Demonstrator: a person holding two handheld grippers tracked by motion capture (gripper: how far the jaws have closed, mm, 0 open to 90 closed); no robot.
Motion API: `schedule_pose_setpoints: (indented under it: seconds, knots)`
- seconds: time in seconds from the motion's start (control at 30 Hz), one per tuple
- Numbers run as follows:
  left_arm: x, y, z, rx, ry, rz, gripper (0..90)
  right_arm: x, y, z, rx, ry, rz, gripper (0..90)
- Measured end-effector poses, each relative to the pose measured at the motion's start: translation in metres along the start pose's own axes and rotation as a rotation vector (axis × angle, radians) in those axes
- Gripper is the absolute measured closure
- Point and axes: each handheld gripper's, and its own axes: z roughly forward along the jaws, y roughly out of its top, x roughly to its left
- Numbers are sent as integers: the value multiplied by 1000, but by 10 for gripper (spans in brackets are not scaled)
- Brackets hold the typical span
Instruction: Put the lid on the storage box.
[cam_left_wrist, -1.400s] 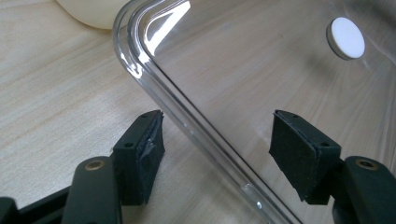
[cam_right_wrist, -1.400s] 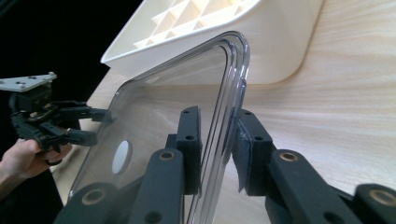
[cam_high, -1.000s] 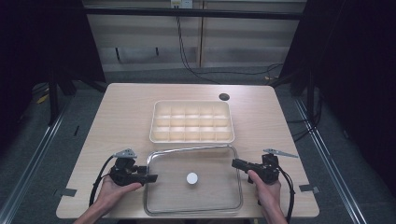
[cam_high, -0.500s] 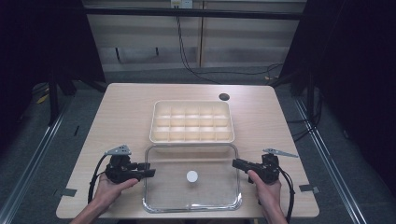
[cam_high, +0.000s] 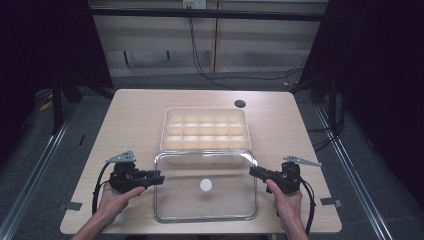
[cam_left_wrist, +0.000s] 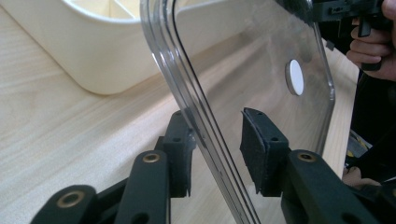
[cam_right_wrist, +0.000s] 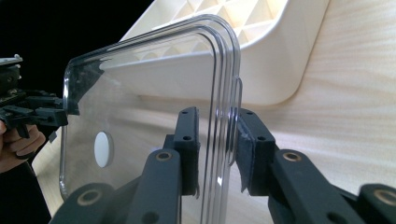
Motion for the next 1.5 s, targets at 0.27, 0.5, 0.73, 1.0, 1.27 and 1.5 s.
schedule_pose_setpoints:
  seconds: [0.27,0.5,0.73,1.0,1.27,1.5]
  knots:
    - [-2,4,-7,-33,7,31,680,6,8,-2,-26,9,-7,734]
    - [-7,11,-13,-58,17,52,698,11,14,-3,-36,1,-38,733]
    - [-10,15,-23,-92,23,56,733,20,20,-5,-44,-1,-74,731]
    - [-10,21,-29,-116,27,67,739,25,28,-3,-55,-1,-84,729]
    - [-13,27,-32,-122,53,80,731,30,34,-3,-70,-1,-98,729]
    - [-14,35,-34,-134,59,90,732,30,39,-6,-89,6,-100,730]
